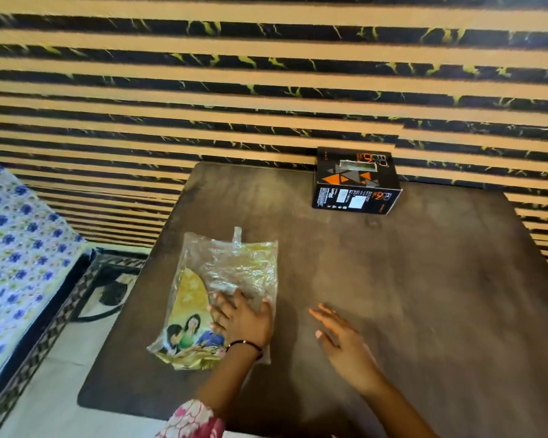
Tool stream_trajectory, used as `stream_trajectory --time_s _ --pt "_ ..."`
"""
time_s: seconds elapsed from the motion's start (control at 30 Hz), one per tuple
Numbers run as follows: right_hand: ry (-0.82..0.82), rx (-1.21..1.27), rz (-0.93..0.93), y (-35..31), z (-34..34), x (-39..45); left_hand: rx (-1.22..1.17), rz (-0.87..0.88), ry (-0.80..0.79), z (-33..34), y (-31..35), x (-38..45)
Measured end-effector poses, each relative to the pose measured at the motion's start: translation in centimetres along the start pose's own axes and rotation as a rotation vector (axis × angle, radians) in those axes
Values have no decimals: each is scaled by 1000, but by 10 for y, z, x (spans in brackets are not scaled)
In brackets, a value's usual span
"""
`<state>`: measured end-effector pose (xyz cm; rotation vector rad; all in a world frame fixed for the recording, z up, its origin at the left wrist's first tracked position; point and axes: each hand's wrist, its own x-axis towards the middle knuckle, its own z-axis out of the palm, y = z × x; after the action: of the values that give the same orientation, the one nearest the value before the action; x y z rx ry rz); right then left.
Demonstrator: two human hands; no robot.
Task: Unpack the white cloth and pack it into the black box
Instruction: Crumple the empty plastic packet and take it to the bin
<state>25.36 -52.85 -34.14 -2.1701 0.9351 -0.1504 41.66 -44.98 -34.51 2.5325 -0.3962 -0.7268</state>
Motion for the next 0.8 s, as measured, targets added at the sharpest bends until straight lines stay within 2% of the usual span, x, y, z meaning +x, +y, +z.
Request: stream_trajectory --time_s 0.17,0.27,0.37,0.43,0.5,0.6,0.8 --pt "51 -170 3 11 -3 -11 -278 199 -252 13 35 -20" --pt "124 -217 -19 8 -9 -11 -353 283 -180 -3 33 -13" --pt "-3 -250 32 7 -9 -12 -227 283 45 -24 10 1" --pt "-78 -285 63 3 -4 -13 -92 218 88 -33 -11 9" --pt "-106 -285 79 -1 2 -13 -36 210 37 -37 -29 12" --pt "-110 -310 79 -1 7 -11 14 292 -40 -36 -46 9" --pt "-116 -191 64 -2 13 -4 361 499 -235 -25 -42 -10"
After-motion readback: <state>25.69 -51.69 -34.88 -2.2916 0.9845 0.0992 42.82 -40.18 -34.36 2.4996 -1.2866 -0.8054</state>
